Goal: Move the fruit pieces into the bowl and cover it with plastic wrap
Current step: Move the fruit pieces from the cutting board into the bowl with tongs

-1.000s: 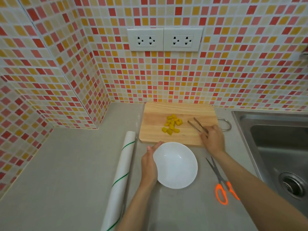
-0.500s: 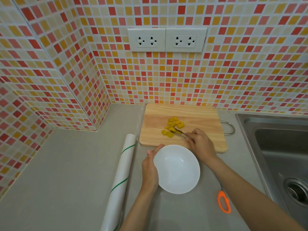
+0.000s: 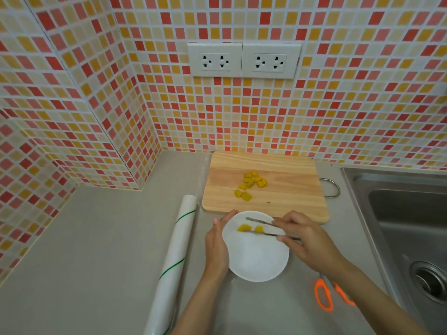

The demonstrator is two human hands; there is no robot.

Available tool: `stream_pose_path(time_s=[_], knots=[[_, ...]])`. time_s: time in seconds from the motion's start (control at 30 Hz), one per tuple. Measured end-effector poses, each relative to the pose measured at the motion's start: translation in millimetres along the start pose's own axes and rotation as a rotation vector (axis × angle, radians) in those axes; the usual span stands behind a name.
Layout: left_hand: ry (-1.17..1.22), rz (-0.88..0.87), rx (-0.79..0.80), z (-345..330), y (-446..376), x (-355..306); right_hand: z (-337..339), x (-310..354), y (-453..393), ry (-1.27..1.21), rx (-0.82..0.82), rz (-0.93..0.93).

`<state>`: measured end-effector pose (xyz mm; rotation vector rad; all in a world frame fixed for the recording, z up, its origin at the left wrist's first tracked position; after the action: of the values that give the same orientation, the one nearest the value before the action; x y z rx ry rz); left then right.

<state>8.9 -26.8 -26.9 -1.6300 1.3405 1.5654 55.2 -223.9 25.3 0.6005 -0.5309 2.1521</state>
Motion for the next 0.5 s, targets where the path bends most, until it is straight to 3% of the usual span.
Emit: stream_pose_path(time_s=[0.1, 0.27, 0.5], knots=[[0.015, -0.017, -0.011, -0.5, 0.7, -0.4, 4.7, 0.3, -4.8, -0.05, 0.029, -0.008], [-0.001, -0.038, -0.032, -1.1, 0.6, 0.6, 3.5, -19.7, -48.7, -0.091, -0.105, -0.117], [-0.005, -0.027, -0.039, -0.3, -0.3, 2.6, -32.9, -50.3, -96.2, 0.035, 0.027, -0.168]])
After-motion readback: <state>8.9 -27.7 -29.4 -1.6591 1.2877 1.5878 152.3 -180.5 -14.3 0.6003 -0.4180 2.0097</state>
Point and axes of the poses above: each hand's wrist, its own y-axis away from the middle knuckle, its own z-axis out of the back of the hand, x = y × z, the point moved 1 cm from there along -y, towards the middle knuckle, and after that the axes turned 1 degree about -z, right-handed, at the moved point
